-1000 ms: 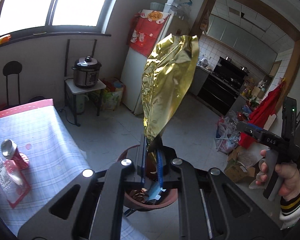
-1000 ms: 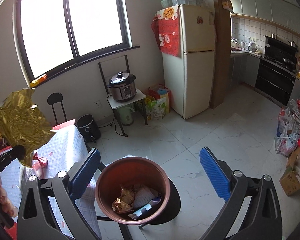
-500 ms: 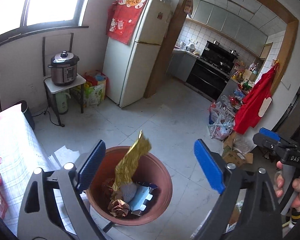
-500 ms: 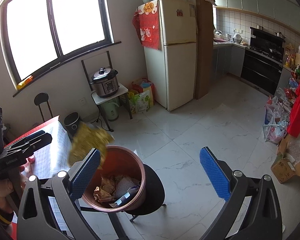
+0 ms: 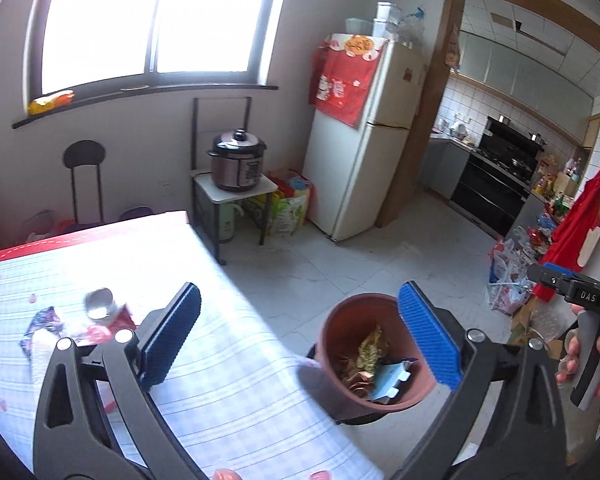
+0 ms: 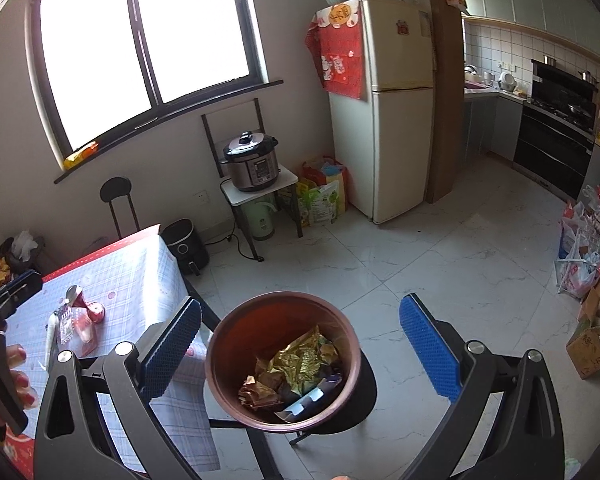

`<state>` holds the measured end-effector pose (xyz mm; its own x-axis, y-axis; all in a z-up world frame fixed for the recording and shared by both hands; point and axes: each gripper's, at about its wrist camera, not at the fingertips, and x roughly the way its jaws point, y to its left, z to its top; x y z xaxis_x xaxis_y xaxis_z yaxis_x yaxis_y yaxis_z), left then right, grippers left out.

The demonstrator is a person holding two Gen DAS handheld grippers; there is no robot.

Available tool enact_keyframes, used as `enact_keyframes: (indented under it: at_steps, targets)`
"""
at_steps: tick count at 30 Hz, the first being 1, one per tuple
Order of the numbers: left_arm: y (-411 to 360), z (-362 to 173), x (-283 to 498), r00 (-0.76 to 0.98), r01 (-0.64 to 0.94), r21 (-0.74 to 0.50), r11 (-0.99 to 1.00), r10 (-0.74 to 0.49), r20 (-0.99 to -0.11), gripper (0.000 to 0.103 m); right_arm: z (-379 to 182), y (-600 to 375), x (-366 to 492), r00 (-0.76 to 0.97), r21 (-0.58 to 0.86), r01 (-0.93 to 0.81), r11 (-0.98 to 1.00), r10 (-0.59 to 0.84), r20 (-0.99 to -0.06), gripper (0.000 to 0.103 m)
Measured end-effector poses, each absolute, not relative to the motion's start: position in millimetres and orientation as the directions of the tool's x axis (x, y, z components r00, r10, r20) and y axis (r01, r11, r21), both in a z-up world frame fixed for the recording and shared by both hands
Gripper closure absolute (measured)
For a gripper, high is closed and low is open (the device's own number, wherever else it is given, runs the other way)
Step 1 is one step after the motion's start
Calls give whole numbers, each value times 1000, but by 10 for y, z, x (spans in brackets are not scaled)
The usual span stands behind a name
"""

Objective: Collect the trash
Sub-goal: 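Reach the right tool to the red soda can and grasp it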

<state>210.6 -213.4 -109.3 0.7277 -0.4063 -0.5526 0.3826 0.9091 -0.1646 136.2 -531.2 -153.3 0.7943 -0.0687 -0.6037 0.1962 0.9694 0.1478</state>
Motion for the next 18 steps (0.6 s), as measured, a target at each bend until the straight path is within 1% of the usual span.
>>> enact_keyframes:
  at_steps: [2,5,11,14,18]
  targets:
    - [-1692,-1062,1965,770,319,-142,937,-343,-538,6,-1553,-5067,1465,797,151,154,976,-33,-603,6]
    - [-1005,-1047,1752,806,200,-127,972,-237,-542,6,-1575,-4642,1618,800,150,79,986,27,-599,6]
    - [316,-1193,1397,821,-71,-161,985,-34,-570,6,-1621,-3665,1870,816,135,-90,987,151,-558,6]
    - [840,-1317,1215,810,-169,-184,968,30,-585,6,-1720,-3150,1988,791,127,-177,976,218,-572,6]
    - [1339,-1518,1059,787,-248,-206,947,74,-612,6,-1880,-2500,2196,743,40,-282,959,244,-623,6]
